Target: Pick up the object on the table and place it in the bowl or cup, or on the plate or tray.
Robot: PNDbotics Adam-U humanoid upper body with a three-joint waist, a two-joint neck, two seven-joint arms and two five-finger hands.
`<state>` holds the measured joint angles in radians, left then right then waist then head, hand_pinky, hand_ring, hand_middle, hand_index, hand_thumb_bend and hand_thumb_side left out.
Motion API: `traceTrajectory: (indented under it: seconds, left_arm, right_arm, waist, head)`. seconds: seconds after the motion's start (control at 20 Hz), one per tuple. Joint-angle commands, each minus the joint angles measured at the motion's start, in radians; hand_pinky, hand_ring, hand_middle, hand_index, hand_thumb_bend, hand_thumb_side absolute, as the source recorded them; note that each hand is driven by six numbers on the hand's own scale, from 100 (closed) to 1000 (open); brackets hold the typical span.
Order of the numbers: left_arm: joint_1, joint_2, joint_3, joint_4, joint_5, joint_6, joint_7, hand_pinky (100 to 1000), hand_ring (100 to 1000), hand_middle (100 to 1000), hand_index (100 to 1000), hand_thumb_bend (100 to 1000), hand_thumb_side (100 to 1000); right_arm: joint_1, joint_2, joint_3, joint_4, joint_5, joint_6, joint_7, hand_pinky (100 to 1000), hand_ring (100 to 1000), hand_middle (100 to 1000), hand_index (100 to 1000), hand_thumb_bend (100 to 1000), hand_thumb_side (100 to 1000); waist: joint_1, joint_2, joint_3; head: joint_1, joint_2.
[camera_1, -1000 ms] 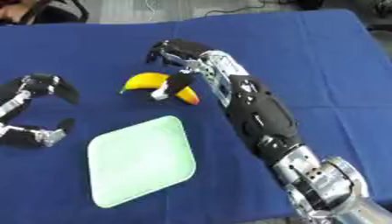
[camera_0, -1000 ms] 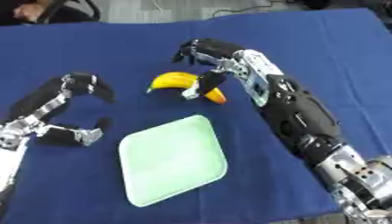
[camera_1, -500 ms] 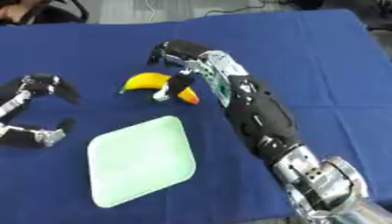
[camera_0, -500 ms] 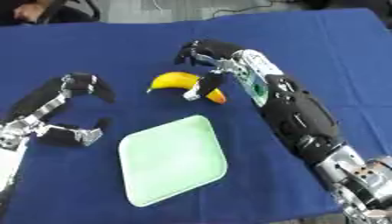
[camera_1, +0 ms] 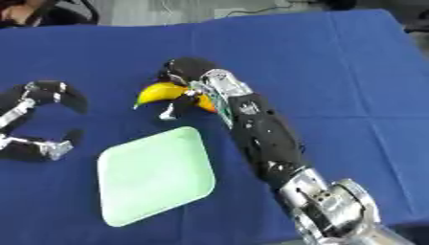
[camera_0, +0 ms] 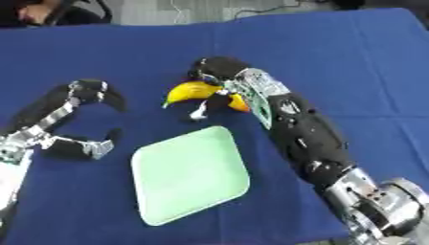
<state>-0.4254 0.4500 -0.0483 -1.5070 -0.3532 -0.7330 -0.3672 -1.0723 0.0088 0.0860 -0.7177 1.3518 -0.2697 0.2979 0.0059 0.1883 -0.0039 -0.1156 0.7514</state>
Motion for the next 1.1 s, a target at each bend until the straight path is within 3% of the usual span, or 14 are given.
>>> traceTrajectory:
  seconds: [0.05, 0.35, 0.5, 0.6, 0.85, 1.1]
  left_arm:
    - [-0.016, 0.009, 0.007, -0.023, 0.007, -0.139, -0.144, 565, 607, 607, 673, 100, 266]
    - [-0.015, 0.01, 0.007, -0.025, 0.01, -0.138, -0.145, 566, 607, 607, 674, 100, 266]
    - [-0.015, 0.01, 0.007, -0.025, 0.01, -0.137, -0.145, 565, 607, 607, 674, 100, 266]
    - [-0.015, 0.01, 0.007, -0.025, 0.01, -0.138, -0.145, 565, 607, 607, 674, 100, 266]
    - [-0.015, 0.009, 0.007, -0.025, 0.009, -0.137, -0.146, 565, 607, 606, 673, 100, 265]
    - [-0.015, 0.009, 0.007, -0.025, 0.01, -0.137, -0.147, 565, 607, 606, 674, 100, 266]
  right_arm:
    - [-0.01, -0.004, -0.01, 0.004, 0.02, -0.001, -0.013, 573, 662, 725, 804, 688, 631]
    - [-0.009, -0.01, -0.012, 0.009, 0.03, -0.003, -0.02, 574, 660, 721, 801, 676, 632]
    - [-0.008, -0.009, -0.011, 0.011, 0.035, -0.005, -0.024, 542, 621, 687, 775, 625, 624]
    - [-0.007, -0.01, -0.01, 0.009, 0.041, -0.008, -0.041, 451, 562, 628, 735, 538, 618]
    - [-0.001, -0.011, -0.008, 0.013, 0.074, -0.004, -0.111, 211, 375, 435, 563, 126, 646]
    - [0.001, -0.013, -0.011, 0.023, 0.102, 0.0, -0.159, 136, 308, 339, 476, 100, 688]
  waist:
    - [0.005, -0.013, 0.001]
    - [0.006, -0.014, -0.001]
    - [0.006, -0.014, -0.001]
    - [0.006, -0.013, 0.0]
    - [0.006, -0.011, 0.0]
    - [0.006, -0.01, 0.0]
  head:
    - [-0.014, -0.008]
    - [-0.013, -0.008]
    - [-0.013, -0.008]
    - [-0.014, -0.007]
    - [-0.014, -0.007]
    - [-0.013, -0.006]
